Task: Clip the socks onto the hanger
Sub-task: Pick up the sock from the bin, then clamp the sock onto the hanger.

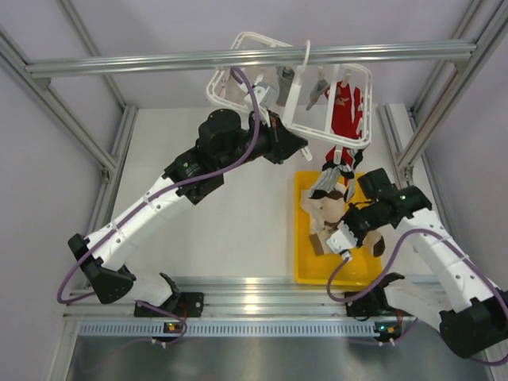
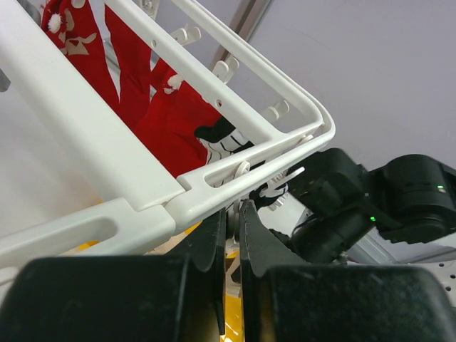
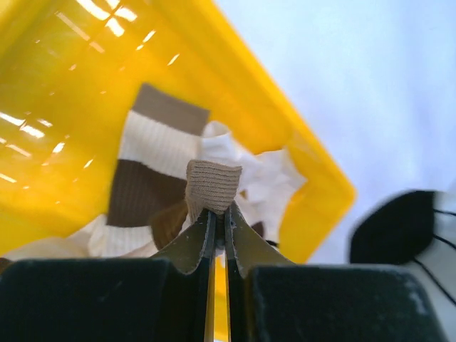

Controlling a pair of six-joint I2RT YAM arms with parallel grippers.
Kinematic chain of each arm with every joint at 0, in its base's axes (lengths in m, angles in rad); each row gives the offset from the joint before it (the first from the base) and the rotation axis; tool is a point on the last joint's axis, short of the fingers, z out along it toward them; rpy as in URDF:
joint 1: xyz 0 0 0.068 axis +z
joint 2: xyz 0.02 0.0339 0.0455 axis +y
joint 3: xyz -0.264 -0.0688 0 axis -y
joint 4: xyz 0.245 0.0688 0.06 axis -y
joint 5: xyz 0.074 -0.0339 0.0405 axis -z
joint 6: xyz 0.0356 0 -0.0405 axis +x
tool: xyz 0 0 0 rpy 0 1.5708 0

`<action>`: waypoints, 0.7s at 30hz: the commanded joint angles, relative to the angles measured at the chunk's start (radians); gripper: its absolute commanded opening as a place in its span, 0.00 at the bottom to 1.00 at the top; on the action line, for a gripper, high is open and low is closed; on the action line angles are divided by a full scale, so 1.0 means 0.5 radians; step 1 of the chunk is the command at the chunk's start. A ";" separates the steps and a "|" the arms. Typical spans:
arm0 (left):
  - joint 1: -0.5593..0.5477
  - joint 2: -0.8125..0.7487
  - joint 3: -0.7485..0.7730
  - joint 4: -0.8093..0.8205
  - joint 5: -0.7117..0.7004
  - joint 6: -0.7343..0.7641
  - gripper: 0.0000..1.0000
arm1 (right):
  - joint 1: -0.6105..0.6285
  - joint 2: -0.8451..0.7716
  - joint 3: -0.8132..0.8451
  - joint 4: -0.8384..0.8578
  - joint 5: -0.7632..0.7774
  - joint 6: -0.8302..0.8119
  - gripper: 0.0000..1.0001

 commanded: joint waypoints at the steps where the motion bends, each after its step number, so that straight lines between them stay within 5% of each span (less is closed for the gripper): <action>1: 0.037 -0.012 0.047 0.139 -0.068 -0.027 0.00 | -0.006 -0.152 0.171 -0.168 -0.375 -0.278 0.00; 7: 0.044 -0.015 0.040 0.157 -0.062 -0.042 0.00 | -0.003 -0.326 0.377 0.036 -0.661 0.647 0.00; 10: 0.047 -0.005 0.040 0.173 -0.046 -0.060 0.00 | -0.006 -0.418 0.414 0.382 -0.750 1.510 0.00; 16: 0.053 0.016 0.040 0.194 -0.006 -0.094 0.00 | -0.006 -0.529 0.405 0.920 -0.781 2.684 0.00; 19: 0.056 0.019 0.037 0.216 0.030 -0.100 0.00 | -0.006 -0.517 0.362 1.291 -0.646 3.609 0.00; 21: 0.056 0.016 0.025 0.240 0.055 -0.116 0.00 | -0.006 -0.502 0.343 1.481 -0.545 3.909 0.00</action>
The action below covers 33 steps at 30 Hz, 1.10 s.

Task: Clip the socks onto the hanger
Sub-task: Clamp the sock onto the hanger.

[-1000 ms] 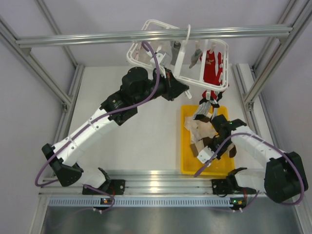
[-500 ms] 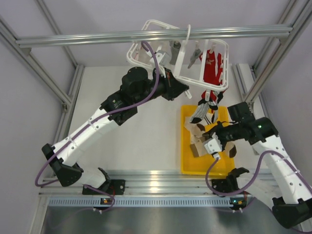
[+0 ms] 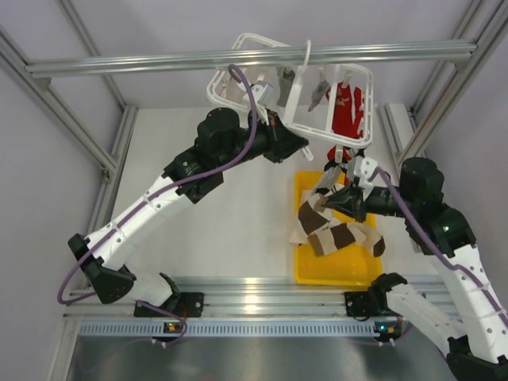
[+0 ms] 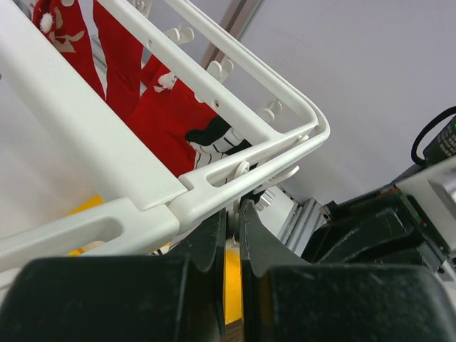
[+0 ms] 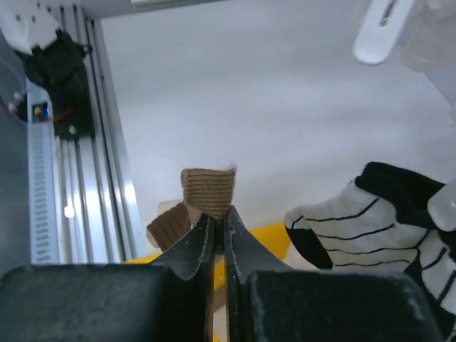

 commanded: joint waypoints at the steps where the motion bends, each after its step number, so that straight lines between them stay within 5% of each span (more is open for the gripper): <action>1: 0.035 0.014 0.019 0.233 0.027 -0.029 0.00 | -0.007 0.006 0.007 0.620 0.124 1.147 0.00; 4: 0.035 -0.005 -0.009 0.270 0.074 -0.026 0.00 | -0.004 -0.055 -0.084 0.880 0.317 1.714 0.00; 11: 0.048 -0.038 -0.097 0.365 0.236 -0.060 0.00 | -0.010 -0.073 -0.213 1.154 0.713 2.262 0.00; 33: 0.103 -0.057 -0.190 0.556 0.706 -0.296 0.00 | -0.047 -0.083 -0.361 1.575 0.621 2.422 0.00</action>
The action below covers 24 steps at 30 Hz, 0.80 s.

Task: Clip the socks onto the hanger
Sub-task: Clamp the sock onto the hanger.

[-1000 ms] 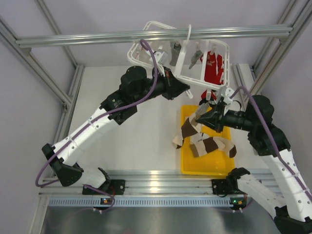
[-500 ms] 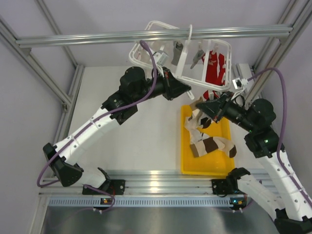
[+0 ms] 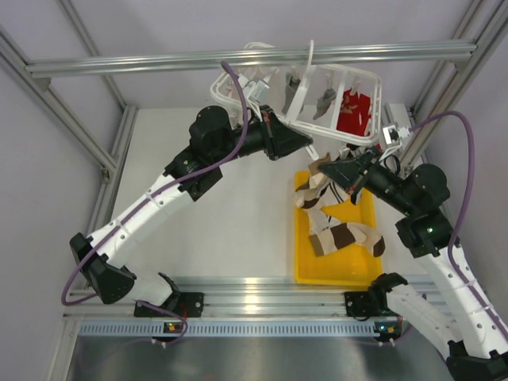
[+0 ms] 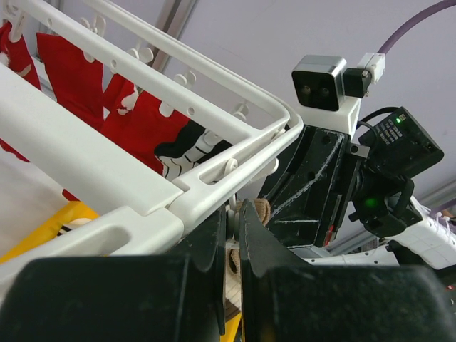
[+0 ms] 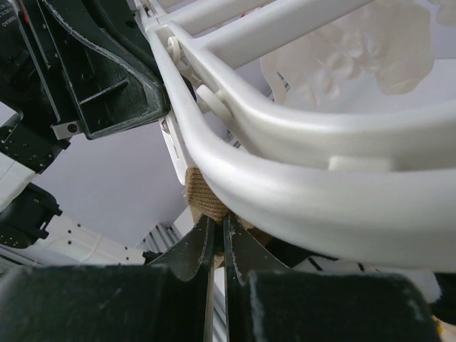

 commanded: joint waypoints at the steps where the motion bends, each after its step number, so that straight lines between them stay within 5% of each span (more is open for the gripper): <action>1: -0.016 -0.051 -0.036 0.112 0.186 -0.083 0.00 | -0.023 -0.007 -0.005 0.178 -0.032 0.031 0.00; 24: -0.013 -0.026 -0.085 0.171 0.312 -0.185 0.00 | -0.057 0.039 -0.008 0.415 0.054 0.129 0.00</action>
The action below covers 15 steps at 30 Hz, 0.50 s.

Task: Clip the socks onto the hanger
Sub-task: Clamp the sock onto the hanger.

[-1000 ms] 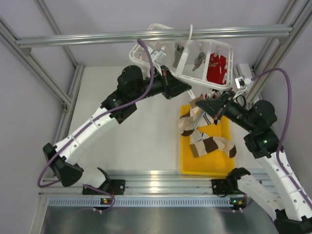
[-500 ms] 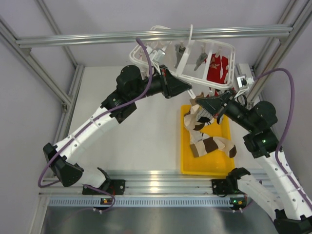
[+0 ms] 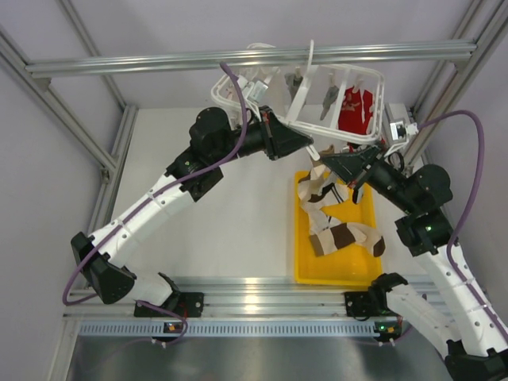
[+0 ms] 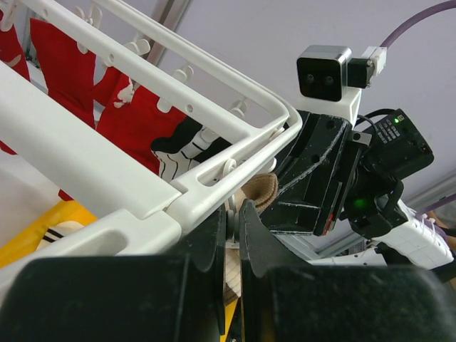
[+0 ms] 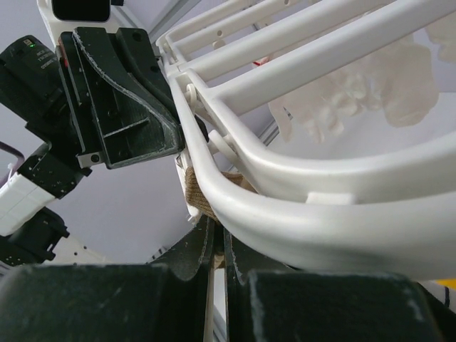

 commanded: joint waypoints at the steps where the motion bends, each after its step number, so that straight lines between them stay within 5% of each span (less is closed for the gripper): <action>1: -0.031 -0.026 -0.022 0.065 0.256 -0.098 0.00 | -0.025 0.031 0.017 0.213 0.012 0.050 0.00; 12: -0.028 -0.011 -0.025 0.105 0.268 -0.156 0.00 | -0.025 0.056 0.005 0.290 -0.043 0.099 0.00; 15: -0.028 -0.008 -0.022 0.108 0.249 -0.153 0.08 | -0.028 0.050 -0.002 0.287 -0.056 0.099 0.00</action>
